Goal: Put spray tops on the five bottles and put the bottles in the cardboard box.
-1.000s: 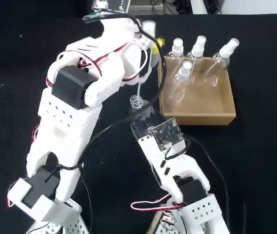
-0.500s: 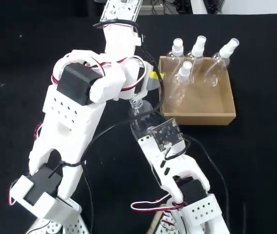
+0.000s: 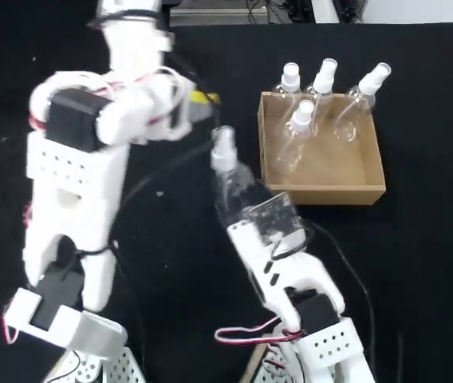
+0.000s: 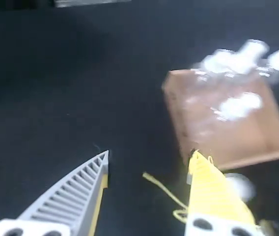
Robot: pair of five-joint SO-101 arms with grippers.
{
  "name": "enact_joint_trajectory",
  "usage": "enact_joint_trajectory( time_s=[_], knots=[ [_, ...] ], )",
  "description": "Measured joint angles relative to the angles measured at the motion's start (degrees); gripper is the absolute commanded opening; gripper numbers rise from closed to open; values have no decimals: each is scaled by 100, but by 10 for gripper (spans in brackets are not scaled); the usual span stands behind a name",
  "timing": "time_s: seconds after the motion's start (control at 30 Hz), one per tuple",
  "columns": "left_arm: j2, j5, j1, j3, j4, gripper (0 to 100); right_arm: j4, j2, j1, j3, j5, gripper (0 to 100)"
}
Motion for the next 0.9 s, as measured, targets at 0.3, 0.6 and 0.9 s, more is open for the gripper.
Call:
enact_joint_trajectory(
  time_s=[0.3,0.6,0.9],
  knots=[
    [0,-62,-923,2954,-923,253,1459,-554,2576,-1679,-712,11],
    [-985,-343,-1319,7138,-4255,253,1486,1187,4360,-3024,-44,11],
    [-1204,-352,-1398,9459,-6875,253,-659,3569,6382,-2734,-9,10]
  ],
)
